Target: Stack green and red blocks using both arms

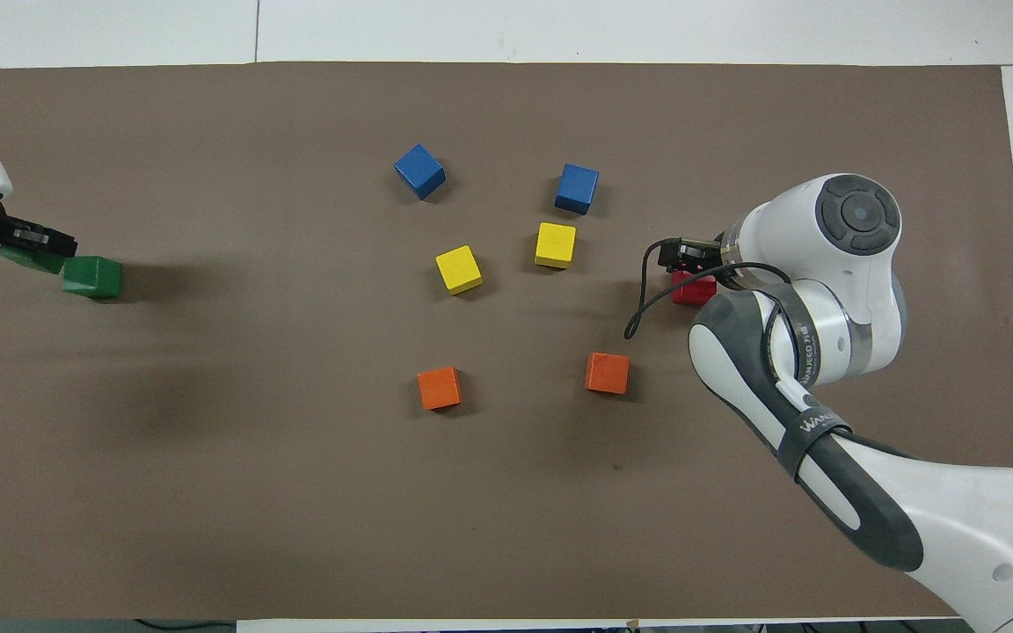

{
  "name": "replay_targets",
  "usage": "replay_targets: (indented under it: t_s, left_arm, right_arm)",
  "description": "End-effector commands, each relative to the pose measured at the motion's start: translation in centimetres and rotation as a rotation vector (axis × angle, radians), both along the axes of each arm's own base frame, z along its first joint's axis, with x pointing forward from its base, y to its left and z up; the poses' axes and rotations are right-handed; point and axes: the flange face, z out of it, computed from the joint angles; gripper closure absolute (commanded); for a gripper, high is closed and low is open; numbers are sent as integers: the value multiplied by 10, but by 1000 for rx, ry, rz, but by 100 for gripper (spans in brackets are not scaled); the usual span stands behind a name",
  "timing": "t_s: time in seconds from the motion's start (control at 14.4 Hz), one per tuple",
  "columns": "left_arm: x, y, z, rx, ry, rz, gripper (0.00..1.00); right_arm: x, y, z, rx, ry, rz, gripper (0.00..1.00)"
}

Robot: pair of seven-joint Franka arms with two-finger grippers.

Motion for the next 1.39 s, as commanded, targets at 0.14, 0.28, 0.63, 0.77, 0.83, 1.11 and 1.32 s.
replay_targets:
  t_s: [0.14,0.28,0.63,0.77,0.83,1.11,1.32]
  left_arm:
    - [-8,0,4,-43,-43,-28,100]
    - [-17,-1,-4,-38,-54,-26,100]
    - [-34,-4,-19,-48,-113,49,100]
    - [-35,-6,-16,-49,-114,60,100]
    - [-35,-5,-16,-49,-116,64,100]
    - [-40,-7,-21,-51,-109,83,100]
    - [-43,-8,-23,-50,-103,74,100]
  right_arm:
    - [-1,2,-9,9,-3,-21,11]
    - [-5,1,-15,7,2,-23,13]
    - [-16,6,-27,3,10,0,13]
    - [-16,5,-27,-3,8,25,44]
    - [-16,1,-28,-7,13,38,74]
    - [-12,-7,-9,-22,51,68,98]
    - [-5,-32,19,-31,94,109,98]
